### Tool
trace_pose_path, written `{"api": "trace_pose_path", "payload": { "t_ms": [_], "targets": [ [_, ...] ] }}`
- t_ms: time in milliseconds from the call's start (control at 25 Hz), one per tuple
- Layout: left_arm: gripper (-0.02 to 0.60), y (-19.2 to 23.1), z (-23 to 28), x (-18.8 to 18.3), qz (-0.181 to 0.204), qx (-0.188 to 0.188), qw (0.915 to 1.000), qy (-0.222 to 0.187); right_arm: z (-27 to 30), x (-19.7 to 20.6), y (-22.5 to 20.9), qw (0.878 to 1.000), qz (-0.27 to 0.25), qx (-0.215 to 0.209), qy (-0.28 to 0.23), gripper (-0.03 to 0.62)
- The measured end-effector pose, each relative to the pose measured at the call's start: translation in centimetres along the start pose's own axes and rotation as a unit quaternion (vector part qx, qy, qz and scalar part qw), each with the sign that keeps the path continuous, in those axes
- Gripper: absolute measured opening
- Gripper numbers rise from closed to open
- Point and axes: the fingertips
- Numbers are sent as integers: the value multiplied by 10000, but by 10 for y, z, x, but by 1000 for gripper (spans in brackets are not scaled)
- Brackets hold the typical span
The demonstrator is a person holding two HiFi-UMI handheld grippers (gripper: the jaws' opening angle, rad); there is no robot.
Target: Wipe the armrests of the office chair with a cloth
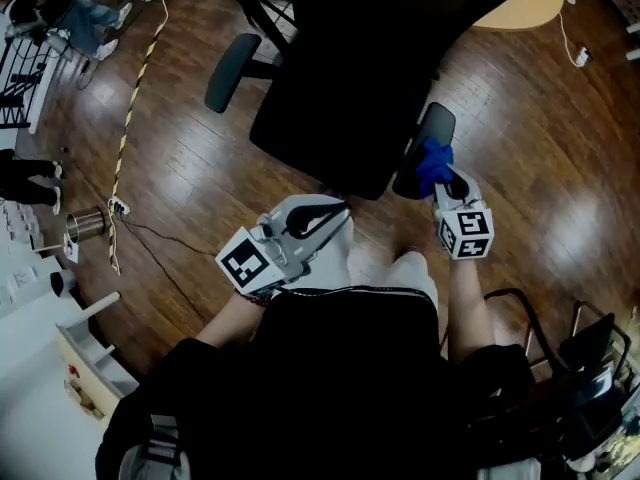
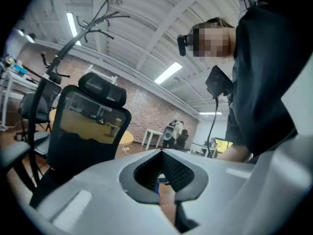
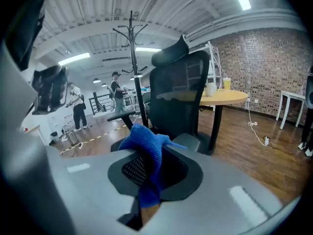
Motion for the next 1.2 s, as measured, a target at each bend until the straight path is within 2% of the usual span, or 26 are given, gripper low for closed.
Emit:
{"api": "trace_pose_path", "payload": {
  "t_ms": [80, 160, 240, 320, 440, 600, 680, 760, 880, 960, 1080, 1200],
  "targets": [
    [5, 33, 15, 9, 72, 384, 9991, 184, 35, 26, 0, 9993, -18, 200, 315, 38],
    [5, 71, 27, 24, -87, 556, 9981, 231, 65, 51, -4, 9975, -196, 480, 484, 38],
    [5, 95, 34, 35, -274, 552, 9978, 243, 76, 55, -10, 9947, -566, 661, 539, 38],
    [5, 95, 39, 36, -261, 576, 9974, 332, 65, 39, -20, 9911, -964, 714, 581, 38],
    [5, 86, 46, 35, -268, 494, 9975, 433, 51, 3, -49, 9866, -1406, 621, 547, 41],
    [5, 95, 47, 43, -859, 159, 9955, 372, 75, -26, -105, 9835, -1606, 500, 668, 41],
    [5, 99, 47, 50, -872, 76, 9952, 438, 93, -34, -130, 9827, -1555, 377, 937, 41],
    [5, 111, 45, 51, -902, -101, 9950, 426, 114, -36, -137, 9777, -1583, -35, 1379, 40],
    [5, 129, 37, 46, -1125, -402, 9925, 242, 136, -32, -109, 9593, -1896, -905, 1887, 38],
    [5, 131, 34, 47, -1129, -454, 9923, 219, 142, -25, -87, 9426, -2274, -1227, 2116, 38],
    [5, 126, 39, 50, -1105, -403, 9927, 269, 131, -3, -51, 9086, -2796, -1723, 2581, 38],
    [5, 125, 36, 52, -1236, -438, 9910, 261, 108, 30, 7, 8676, -3120, -2421, 3022, 38]
  ]
}}
Point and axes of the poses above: the fingertips, and each gripper's own axes: z forward along the fingers, y to its left, x out of its underside, and after that the axes turned 11 degrees about -x, right-handed
